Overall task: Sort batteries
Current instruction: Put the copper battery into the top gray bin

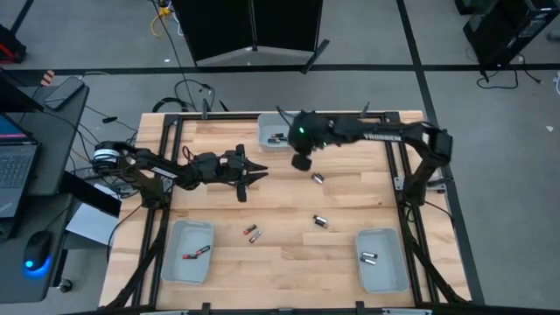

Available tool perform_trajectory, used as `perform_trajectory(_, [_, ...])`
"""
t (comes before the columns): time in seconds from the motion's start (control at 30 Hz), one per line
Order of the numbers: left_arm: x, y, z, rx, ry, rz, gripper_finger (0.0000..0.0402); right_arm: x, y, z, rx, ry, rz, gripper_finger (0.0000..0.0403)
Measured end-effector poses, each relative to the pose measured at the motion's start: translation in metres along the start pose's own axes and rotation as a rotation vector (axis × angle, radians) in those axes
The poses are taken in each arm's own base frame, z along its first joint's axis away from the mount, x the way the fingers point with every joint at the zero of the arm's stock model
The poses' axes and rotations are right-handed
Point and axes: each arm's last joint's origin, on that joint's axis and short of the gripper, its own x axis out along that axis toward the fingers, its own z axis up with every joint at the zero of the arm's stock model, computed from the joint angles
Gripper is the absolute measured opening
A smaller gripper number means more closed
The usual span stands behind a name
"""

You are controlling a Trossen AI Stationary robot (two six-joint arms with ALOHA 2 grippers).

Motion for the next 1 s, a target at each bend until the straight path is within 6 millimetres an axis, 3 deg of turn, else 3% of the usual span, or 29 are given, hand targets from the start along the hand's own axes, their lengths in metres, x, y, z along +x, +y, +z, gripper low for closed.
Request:
perform_trajectory(0.3, [0.000, 0.000, -0.001, -0.001, 0.007, -0.001, 0.0095, 0.052, -0.051, 0.027, -0.016, 0.092, 0.046, 0.0067])
perform_trajectory(0.43, [0.000, 0.000, -0.001, -0.001, 0.011, -0.001, 0.0095, 0.073, -0.068, 0.029, -0.015, 0.149, 0.049, 0.0067])
perform_trajectory(0.7, [0.000, 0.000, -0.001, 0.001, 0.013, -0.003, 0.0095, 0.113, -0.085, 0.014, 0.049, 0.224, 0.099, 0.0066])
perform_trajectory(1.0, [0.000, 0.000, -0.003, -0.001, 0.034, -0.001, 0.0095, 0.124, -0.092, 0.009, 0.102, 0.240, 0.096, 0.0069])
